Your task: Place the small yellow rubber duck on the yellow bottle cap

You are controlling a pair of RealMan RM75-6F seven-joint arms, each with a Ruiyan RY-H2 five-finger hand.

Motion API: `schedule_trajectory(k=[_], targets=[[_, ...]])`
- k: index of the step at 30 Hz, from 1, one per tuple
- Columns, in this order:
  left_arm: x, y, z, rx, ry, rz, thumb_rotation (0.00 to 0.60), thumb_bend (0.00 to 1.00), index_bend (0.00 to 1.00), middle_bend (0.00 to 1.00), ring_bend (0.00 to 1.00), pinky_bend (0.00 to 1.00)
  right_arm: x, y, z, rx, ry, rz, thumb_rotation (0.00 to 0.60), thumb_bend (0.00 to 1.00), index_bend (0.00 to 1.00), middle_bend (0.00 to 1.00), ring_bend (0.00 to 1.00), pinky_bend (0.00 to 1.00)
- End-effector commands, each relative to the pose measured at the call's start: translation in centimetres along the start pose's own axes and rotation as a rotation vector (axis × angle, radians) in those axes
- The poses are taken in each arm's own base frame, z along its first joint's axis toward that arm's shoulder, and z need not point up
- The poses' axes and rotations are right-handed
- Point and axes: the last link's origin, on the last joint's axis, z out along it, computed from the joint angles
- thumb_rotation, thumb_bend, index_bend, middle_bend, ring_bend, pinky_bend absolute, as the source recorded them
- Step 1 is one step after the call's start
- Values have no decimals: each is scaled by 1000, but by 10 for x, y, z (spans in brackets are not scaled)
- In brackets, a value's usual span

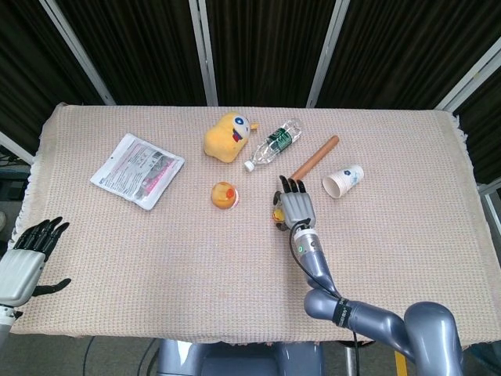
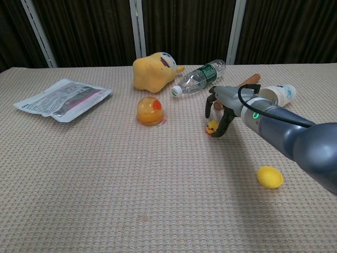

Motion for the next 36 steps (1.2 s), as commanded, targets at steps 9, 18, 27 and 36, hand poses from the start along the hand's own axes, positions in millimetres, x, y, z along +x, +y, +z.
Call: schedule_trajectory(k=[9, 18, 27, 36], targets=[[0, 0, 0, -3, -2, -6, 600, 0, 0, 0, 0, 106, -3, 4, 4, -9, -13, -3, 600, 134, 518, 0, 0, 0], [0, 1, 1, -7, -5, -10, 600, 0, 0, 0, 0, 107, -3, 5, 5, -12, -15, 1, 600, 134, 540, 0, 0, 0], [0, 1, 1, -12, -10, -13, 600, 0, 0, 0, 0, 107, 3, 11, 5, -12, 1, -7, 600, 133, 560, 0, 0, 0], [1, 0, 0, -16, -1, -4, 600, 0, 0, 0, 0, 107, 25, 27, -12, -1, 69, -24, 600, 133, 560, 0, 0, 0]])
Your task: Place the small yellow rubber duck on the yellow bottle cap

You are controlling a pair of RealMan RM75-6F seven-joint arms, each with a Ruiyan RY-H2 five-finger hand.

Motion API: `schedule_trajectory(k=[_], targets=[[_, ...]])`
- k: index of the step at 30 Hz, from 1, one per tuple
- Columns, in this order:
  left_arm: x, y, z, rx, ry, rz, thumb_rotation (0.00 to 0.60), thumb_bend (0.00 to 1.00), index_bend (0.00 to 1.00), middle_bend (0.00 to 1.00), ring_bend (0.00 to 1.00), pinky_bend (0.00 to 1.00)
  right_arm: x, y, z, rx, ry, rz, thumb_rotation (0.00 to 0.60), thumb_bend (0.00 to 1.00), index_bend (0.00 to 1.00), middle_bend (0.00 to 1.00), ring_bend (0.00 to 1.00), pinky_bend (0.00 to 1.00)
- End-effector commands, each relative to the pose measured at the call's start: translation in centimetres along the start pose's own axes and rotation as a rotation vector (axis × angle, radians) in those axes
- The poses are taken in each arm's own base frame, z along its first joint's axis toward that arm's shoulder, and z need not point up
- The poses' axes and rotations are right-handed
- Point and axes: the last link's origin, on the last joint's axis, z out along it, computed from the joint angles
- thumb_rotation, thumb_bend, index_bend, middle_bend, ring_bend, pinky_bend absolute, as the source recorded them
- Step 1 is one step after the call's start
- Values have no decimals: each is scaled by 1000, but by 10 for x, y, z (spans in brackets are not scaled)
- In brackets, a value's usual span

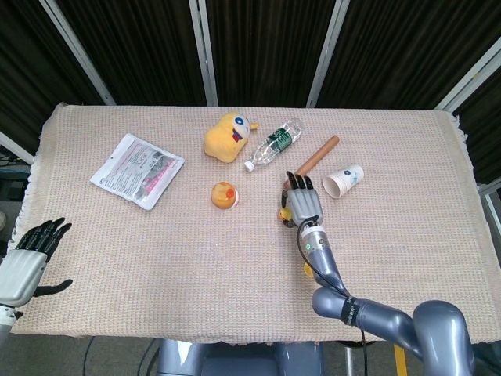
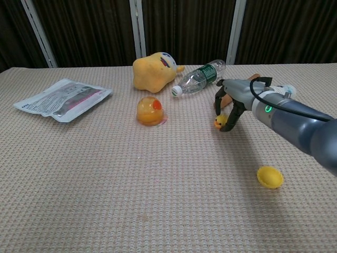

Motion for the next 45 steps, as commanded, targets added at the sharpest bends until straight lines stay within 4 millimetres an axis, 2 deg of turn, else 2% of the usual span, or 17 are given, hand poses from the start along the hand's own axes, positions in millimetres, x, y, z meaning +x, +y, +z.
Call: schedule_trajectory(k=[1, 6, 13, 21, 28, 34, 45], targets=[[1, 0, -1, 0, 5, 8, 600, 0, 0, 0, 0, 108, 11, 12, -12, -3, 34, -8, 600, 133, 560, 0, 0, 0], [1, -1, -2, 5, 15, 22, 600, 0, 0, 0, 0, 107, 15, 24, -35, -22, 44, -8, 600, 133, 560, 0, 0, 0], [2, -1, -5, 13, 27, 36, 600, 0, 0, 0, 0, 107, 11, 41, -76, -56, 41, -9, 600, 133, 560, 0, 0, 0], [2, 0, -5, 13, 25, 50, 600, 0, 0, 0, 0, 107, 6, 56, -105, -92, 31, 5, 600, 134, 560, 0, 0, 0], [1, 0, -4, 18, 18, 45, 600, 0, 0, 0, 0, 107, -2, 62, -116, -111, 18, 18, 600, 133, 560, 0, 0, 0], [1, 0, -4, 16, 19, 47, 600, 0, 0, 0, 0, 107, -6, 59, -120, -131, 2, 32, 600, 133, 560, 0, 0, 0], [1, -1, -5, 25, 21, 44, 600, 0, 0, 0, 0, 107, -4, 51, -131, -144, -4, 42, 600, 133, 560, 0, 0, 0]])
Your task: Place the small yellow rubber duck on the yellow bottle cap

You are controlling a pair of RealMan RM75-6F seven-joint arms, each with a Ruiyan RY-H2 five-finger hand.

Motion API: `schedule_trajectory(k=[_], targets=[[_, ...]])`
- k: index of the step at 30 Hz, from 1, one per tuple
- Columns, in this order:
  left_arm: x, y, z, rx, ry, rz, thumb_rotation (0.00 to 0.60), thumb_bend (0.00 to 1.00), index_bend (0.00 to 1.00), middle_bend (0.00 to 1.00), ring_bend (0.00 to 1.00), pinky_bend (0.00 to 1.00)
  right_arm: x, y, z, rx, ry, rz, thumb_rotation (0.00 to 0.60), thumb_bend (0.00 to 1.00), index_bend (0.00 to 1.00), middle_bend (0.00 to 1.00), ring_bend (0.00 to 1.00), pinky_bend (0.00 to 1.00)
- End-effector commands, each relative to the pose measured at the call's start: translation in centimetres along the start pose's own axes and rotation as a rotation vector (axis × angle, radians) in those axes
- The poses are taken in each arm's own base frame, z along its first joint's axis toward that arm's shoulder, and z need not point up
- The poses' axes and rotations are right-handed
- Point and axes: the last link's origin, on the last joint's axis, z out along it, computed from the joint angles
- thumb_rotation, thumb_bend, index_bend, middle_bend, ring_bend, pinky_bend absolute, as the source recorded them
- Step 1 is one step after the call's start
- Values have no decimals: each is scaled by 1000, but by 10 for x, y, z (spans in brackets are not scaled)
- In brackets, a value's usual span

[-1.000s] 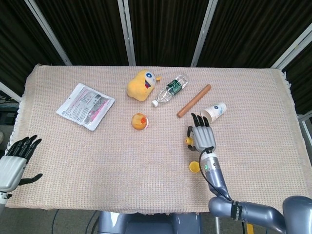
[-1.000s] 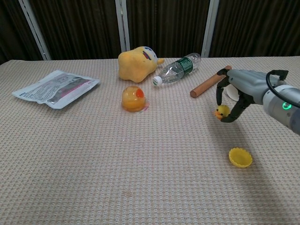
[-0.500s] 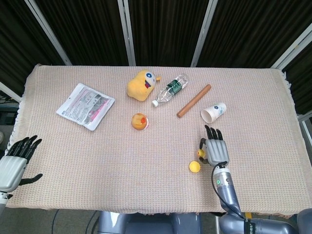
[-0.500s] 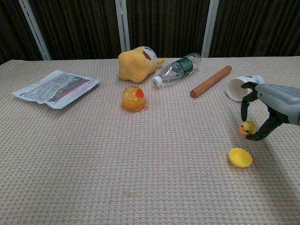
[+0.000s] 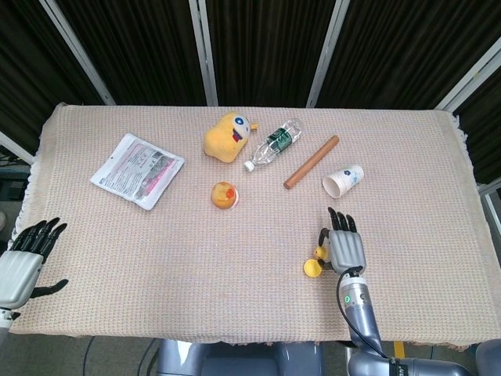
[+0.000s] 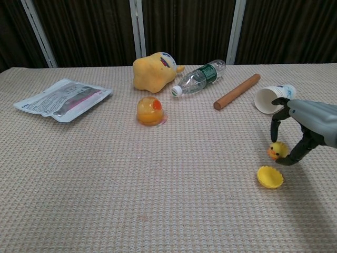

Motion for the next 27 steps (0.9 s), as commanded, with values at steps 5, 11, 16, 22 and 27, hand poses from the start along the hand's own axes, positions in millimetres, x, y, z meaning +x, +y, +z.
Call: schedule_trajectory(k=[5, 11, 16, 22, 27], targets=[[0, -2, 0, 15, 6, -3, 600, 0, 0, 0, 0, 107, -4, -4, -9, -8, -17, 20, 600, 134, 560, 0, 0, 0], [0, -2, 0, 18, 9, -3, 600, 0, 0, 0, 0, 106, -11, -9, -18, 0, -26, 38, 600, 134, 560, 0, 0, 0], [0, -2, 0, 23, 10, -2, 600, 0, 0, 0, 0, 107, -17, -13, -26, 19, -23, 41, 600, 134, 560, 0, 0, 0], [0, -3, 0, 25, 10, -1, 600, 0, 0, 0, 0, 107, -21, -17, -28, 16, -29, 61, 600, 136, 560, 0, 0, 0], [0, -3, 0, 27, 11, -1, 600, 0, 0, 0, 0, 107, -21, -22, -29, 30, -24, 67, 600, 136, 560, 0, 0, 0]])
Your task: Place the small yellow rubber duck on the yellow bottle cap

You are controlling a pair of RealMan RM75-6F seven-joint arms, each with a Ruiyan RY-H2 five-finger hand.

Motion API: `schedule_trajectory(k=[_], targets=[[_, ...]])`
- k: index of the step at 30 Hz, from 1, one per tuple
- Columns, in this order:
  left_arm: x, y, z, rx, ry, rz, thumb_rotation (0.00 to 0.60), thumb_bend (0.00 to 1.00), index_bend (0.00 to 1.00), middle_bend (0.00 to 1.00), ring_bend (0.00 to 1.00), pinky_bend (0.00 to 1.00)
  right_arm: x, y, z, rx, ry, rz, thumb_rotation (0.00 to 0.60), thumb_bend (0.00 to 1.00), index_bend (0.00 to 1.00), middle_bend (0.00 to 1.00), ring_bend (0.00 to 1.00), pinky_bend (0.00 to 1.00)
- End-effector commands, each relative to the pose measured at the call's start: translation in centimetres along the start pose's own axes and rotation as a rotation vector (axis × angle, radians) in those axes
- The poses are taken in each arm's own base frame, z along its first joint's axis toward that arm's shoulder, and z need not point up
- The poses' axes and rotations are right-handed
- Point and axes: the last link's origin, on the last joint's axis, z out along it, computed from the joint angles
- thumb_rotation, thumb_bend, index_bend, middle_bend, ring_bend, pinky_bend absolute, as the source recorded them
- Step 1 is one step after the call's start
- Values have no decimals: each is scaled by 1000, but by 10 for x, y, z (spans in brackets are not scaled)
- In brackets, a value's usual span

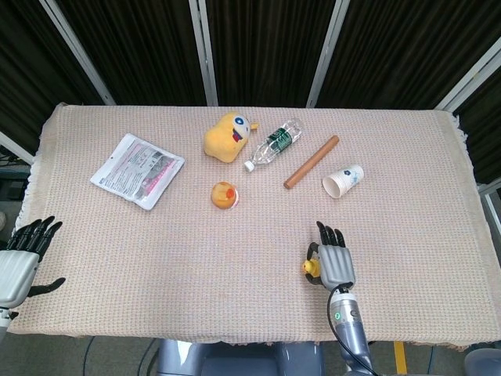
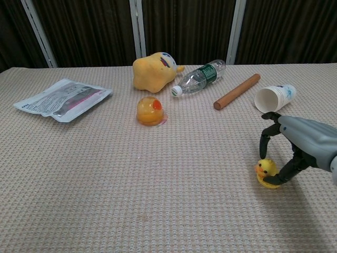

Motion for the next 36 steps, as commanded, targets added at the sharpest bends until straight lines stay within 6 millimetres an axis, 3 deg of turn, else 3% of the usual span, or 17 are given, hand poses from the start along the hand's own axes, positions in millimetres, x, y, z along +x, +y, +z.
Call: schedule_trajectory(k=[1, 21, 36], targets=[[0, 0, 0, 1, 1, 0, 600, 0, 0, 0, 0, 106, -1, -3, 0, 9, 1, -2, 600, 136, 560, 0, 0, 0], [0, -1, 0, 0, 4, 0, 600, 0, 0, 0, 0, 107, -15, -15, 2, 53, -18, -24, 600, 136, 560, 0, 0, 0], [0, -1, 0, -2, 3, 1, 600, 0, 0, 0, 0, 106, -10, -8, 10, 47, -7, -53, 600, 136, 560, 0, 0, 0]])
